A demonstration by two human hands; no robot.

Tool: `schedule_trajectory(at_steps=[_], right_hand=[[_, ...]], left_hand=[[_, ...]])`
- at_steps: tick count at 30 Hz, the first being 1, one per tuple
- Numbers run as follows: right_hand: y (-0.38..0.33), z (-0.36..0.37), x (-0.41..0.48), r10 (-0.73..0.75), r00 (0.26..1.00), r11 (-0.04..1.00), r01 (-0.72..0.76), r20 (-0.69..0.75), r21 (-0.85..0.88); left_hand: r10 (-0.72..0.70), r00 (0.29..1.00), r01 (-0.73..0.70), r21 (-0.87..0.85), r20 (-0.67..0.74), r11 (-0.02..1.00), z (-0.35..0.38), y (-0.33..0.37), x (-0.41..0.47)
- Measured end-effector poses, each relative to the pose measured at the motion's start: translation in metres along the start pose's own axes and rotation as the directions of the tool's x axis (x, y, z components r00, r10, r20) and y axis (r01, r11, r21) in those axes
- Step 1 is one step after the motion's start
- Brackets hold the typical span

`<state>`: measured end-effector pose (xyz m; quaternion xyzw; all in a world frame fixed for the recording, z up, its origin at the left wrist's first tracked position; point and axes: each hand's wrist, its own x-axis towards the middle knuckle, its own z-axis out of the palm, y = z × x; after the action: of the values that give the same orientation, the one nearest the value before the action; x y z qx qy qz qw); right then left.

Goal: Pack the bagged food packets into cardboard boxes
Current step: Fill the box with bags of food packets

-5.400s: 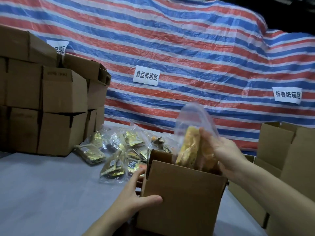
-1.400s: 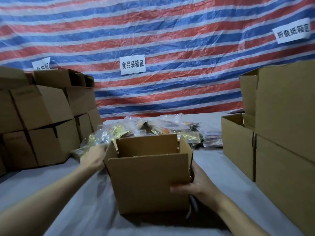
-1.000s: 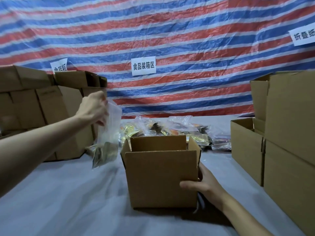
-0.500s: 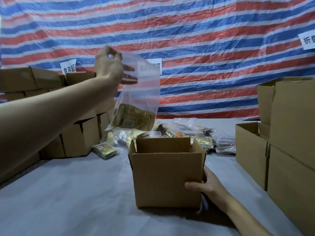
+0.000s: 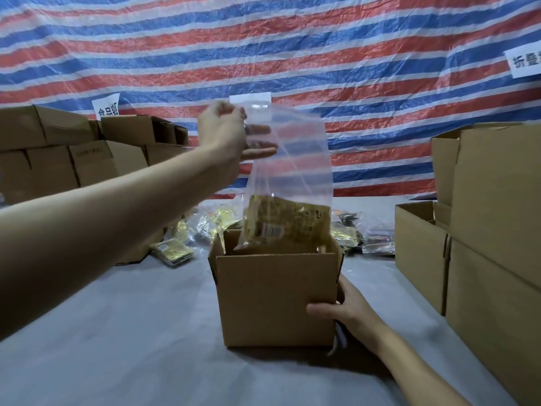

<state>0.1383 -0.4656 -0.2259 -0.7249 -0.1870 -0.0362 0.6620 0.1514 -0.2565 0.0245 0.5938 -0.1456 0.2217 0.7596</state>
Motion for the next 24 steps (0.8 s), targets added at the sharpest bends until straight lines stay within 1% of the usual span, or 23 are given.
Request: schedule_trajectory(at_steps=[2, 4, 5, 7, 9, 11, 14, 17, 19, 21, 22, 23, 24], right_hand=[[0.0, 0.0, 0.0, -0.003, 1.0, 1.0, 0.003, 0.001, -0.008], [0.001, 0.0, 0.0, -0.006, 1.0, 1.0, 0.006, -0.012, -0.003], [0.001, 0.0, 0.001, -0.004, 1.0, 1.0, 0.004, -0.018, -0.002], [0.001, 0.0, 0.001, -0.001, 1.0, 1.0, 0.001, -0.016, -0.008], [0.002, 0.0, 0.001, 0.008, 1.0, 1.0, -0.009, -0.008, -0.019], [0.003, -0.002, 0.001, 0.023, 1.0, 0.999, -0.023, -0.003, -0.028], [0.004, -0.003, 0.002, 0.022, 1.0, 0.998, -0.022, 0.011, -0.051], [0.004, -0.003, 0.002, 0.005, 1.0, 0.999, -0.004, 0.025, -0.054], [0.003, -0.003, 0.002, -0.007, 1.0, 0.999, 0.008, 0.028, -0.048], [0.003, -0.003, 0.001, -0.014, 0.999, 0.999, 0.015, 0.038, -0.042], [0.003, -0.004, 0.001, -0.016, 0.999, 0.999, 0.018, 0.045, -0.04], [0.003, -0.004, 0.001, -0.018, 0.999, 0.999, 0.02, 0.049, -0.041], [0.003, -0.004, 0.001, -0.019, 0.998, 0.999, 0.021, 0.052, -0.044]], left_hand=[[-0.041, 0.999, 0.041, -0.018, 0.008, 0.999, -0.01, -0.018, -0.004], [-0.091, 0.994, 0.092, -0.012, 0.053, 0.996, -0.024, -0.037, -0.009], [-0.134, 0.986, 0.132, 0.022, 0.096, 0.991, -0.033, -0.047, -0.012], [-0.241, 0.952, 0.212, 0.158, 0.187, 0.964, -0.049, -0.063, -0.017], [-0.321, 0.919, 0.256, 0.275, 0.227, 0.927, -0.061, -0.072, -0.019], [-0.34, 0.91, 0.255, 0.325, 0.237, 0.911, -0.066, -0.072, -0.017], [-0.307, 0.909, 0.221, 0.299, 0.281, 0.928, -0.066, -0.064, -0.014], [-0.254, 0.904, 0.19, 0.209, 0.344, 0.959, -0.058, -0.055, -0.014], [-0.223, 0.912, 0.196, 0.112, 0.343, 0.974, -0.053, -0.053, -0.016], [-0.234, 0.919, 0.227, 0.059, 0.319, 0.972, -0.052, -0.057, -0.019], [-0.267, 0.913, 0.253, 0.084, 0.308, 0.964, -0.054, -0.062, -0.021], [-0.322, 0.898, 0.287, 0.154, 0.299, 0.945, -0.057, -0.067, -0.023], [-0.393, 0.872, 0.322, 0.262, 0.293, 0.91, -0.061, -0.071, -0.025]])
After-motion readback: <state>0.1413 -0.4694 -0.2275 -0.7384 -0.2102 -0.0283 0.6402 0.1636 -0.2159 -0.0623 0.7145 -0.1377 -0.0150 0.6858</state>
